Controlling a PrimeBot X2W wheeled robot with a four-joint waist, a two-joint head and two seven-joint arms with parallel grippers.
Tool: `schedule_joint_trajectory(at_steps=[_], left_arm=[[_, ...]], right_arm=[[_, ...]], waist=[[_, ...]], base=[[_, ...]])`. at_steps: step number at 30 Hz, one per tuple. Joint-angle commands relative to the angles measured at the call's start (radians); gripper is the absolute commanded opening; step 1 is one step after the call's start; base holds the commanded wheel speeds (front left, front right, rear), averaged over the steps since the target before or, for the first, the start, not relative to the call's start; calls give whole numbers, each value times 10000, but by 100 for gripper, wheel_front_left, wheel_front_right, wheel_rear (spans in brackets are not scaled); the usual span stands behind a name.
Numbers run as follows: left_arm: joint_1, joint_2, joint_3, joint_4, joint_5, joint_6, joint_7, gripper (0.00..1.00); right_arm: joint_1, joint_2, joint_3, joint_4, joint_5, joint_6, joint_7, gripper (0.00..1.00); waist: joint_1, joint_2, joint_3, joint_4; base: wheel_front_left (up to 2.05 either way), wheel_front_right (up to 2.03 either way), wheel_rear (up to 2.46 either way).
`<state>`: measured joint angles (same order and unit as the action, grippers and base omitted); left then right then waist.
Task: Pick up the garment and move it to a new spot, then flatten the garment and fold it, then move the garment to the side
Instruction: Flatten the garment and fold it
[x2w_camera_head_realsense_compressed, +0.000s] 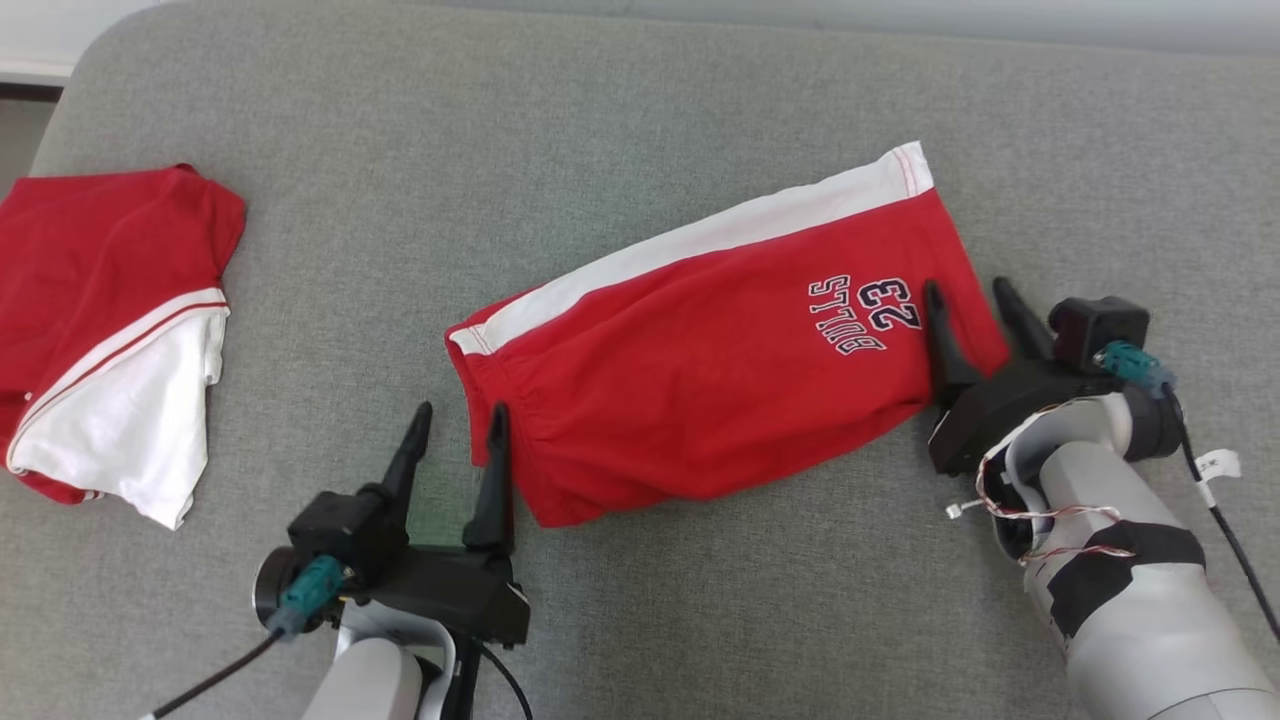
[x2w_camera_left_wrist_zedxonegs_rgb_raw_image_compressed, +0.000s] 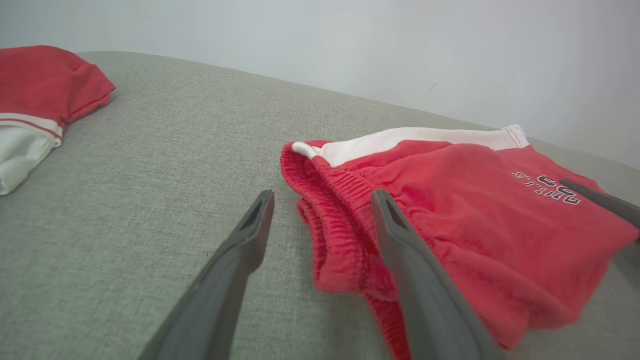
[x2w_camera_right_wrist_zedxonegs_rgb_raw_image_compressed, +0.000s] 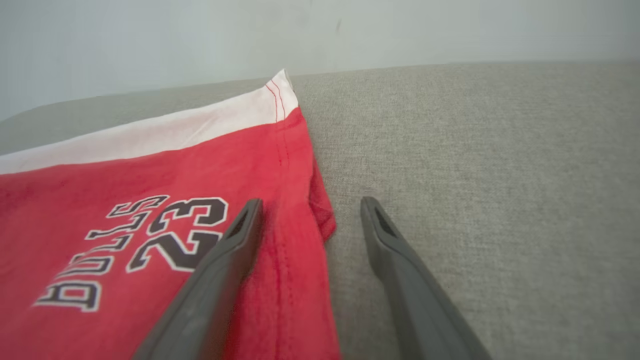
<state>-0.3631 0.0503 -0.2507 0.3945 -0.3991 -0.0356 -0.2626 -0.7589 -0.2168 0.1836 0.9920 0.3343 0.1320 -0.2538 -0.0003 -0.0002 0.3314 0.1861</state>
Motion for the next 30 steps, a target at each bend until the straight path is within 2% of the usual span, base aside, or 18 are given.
schedule_joint_trajectory(at_steps=[1,3,4,5,6,7,11,17,22,30], left_arm=[[147,5,-42,-5,188,-28,-33,100],[244,11,-46,-16,207,-42,-33,100],[305,6,-42,-11,262,-33,-33,100],[367,3,-37,-2,290,-37,-33,100],[422,3,-29,50,325,-37,-33,100],[454,6,-21,82,370,-45,-33,100],[657,5,64,132,520,-49,-33,100],[1058,5,296,285,865,-131,-33,100],[1609,7,510,444,1188,-230,-33,100],[2392,4,993,405,1423,-404,-33,100]], right_arm=[[408,154,185,259,150,-25,116,100],[476,241,531,463,373,-25,355,100],[513,290,689,563,487,-23,495,89],[529,298,831,659,554,-23,619,50],[561,306,965,765,635,-23,709,30],[572,308,1027,810,750,-23,689,0],[583,214,1096,942,1015,-23,321,0],[921,227,552,775,1524,-23,-86,0],[1980,373,-473,-226,1741,-23,-97,0],[3771,920,-1736,-1621,1173,-23,-102,0]], waist=[[3,2,-68,-40],[3,2,-136,-46],[3,2,-179,-52],[3,2,-224,-53],[3,2,-288,-50],[3,2,-343,-51],[3,2,-622,-37],[3,2,-1204,-196],[3,2,-1955,-625],[3,2,-2814,-1416]], base=[[0,0,0],[0,0,0],[0,0,0],[0,0,0],[0,0,0],[0,0,0],[0,0,0],[0,0,0],[0,0,0],[0,0,0]])
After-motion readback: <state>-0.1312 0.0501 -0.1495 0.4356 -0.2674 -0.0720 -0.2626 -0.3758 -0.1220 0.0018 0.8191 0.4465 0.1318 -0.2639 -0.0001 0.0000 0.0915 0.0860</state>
